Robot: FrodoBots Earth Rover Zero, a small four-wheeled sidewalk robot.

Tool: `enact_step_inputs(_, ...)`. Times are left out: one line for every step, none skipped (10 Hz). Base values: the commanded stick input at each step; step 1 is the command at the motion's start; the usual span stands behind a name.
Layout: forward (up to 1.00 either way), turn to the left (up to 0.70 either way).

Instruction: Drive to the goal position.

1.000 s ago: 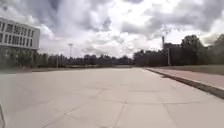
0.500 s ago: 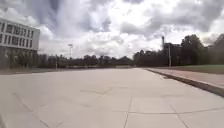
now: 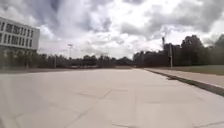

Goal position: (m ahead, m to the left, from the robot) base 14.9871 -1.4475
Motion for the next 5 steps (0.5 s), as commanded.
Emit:
enact_step_inputs(0.70,0.02)
enact_step_inputs(0.70,0.00)
enact_step_inputs(0.76,-0.14)
enact_step_inputs(0.82,-0.27)
enact_step_inputs(0.85,-0.27)
